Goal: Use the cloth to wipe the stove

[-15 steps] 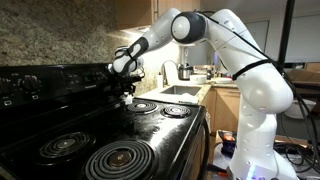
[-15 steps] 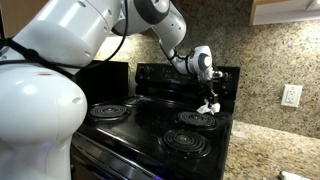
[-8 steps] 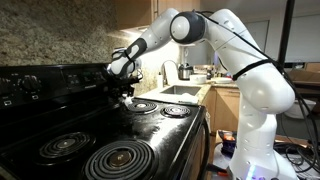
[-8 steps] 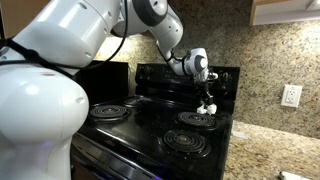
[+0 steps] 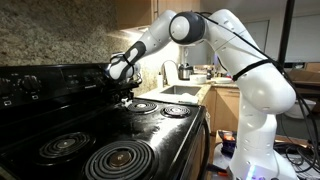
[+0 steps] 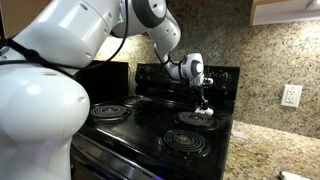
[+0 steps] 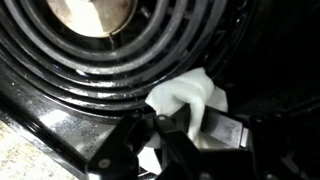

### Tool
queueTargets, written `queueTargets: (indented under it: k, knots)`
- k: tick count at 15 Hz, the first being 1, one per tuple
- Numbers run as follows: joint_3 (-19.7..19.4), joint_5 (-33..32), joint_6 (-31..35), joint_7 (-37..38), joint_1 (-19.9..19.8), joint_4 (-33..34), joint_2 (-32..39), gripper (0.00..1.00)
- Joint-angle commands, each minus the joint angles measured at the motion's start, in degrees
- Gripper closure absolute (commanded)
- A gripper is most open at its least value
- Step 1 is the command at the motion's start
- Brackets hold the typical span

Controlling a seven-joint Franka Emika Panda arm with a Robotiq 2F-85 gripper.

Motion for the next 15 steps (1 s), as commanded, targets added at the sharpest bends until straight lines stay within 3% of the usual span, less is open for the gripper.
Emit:
queueTargets:
  k: [1, 15]
  knots:
    - [0.6, -0.8, 3.3, 0.5, 1.8, -4.4, -1.5, 0.91]
    - [4.7, -2.0, 9.5, -0.2, 9.5, -15.0, -7.6, 0.92]
